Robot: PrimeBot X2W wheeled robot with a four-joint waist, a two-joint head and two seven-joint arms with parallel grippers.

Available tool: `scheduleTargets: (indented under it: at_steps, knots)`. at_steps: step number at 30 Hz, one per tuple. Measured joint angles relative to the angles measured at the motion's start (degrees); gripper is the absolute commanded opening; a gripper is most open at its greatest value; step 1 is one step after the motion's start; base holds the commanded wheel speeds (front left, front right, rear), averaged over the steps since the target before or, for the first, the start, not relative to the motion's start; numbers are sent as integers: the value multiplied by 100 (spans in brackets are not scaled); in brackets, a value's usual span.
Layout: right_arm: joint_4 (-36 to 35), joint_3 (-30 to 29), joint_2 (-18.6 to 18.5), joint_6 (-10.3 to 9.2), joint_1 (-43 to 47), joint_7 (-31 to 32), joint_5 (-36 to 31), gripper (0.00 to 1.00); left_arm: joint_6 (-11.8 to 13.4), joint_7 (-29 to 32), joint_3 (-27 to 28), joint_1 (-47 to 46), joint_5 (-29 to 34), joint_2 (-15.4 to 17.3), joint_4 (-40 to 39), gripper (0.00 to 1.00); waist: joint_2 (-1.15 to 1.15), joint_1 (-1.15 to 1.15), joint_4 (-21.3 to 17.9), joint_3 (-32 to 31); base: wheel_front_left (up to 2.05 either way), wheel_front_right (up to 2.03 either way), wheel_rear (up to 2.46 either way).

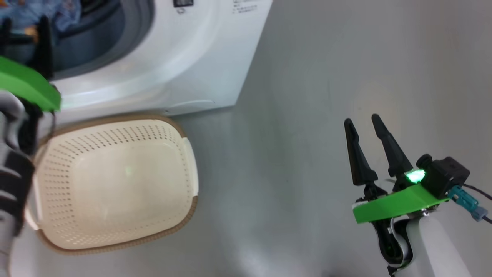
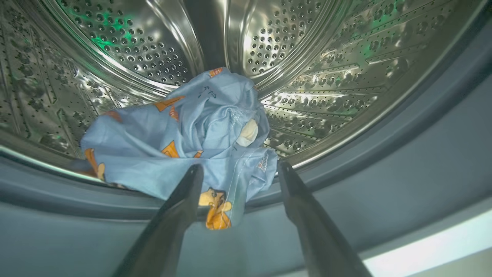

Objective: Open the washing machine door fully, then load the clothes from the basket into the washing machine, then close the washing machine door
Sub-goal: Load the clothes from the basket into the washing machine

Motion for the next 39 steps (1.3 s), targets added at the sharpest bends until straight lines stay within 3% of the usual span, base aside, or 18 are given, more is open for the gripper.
scheduleTargets:
  at_steps: [16,39]
  knots:
    - [160,-181,-180,0,579,0,-148,100,0,0,1919,2396,1282,-704,-1463,100,0,0,521,-934,0,0,0]
    - [221,-327,-488,0,1497,0,-60,100,0,0,2962,5027,2232,-1146,-3200,100,0,0,993,-2165,0,0,0]
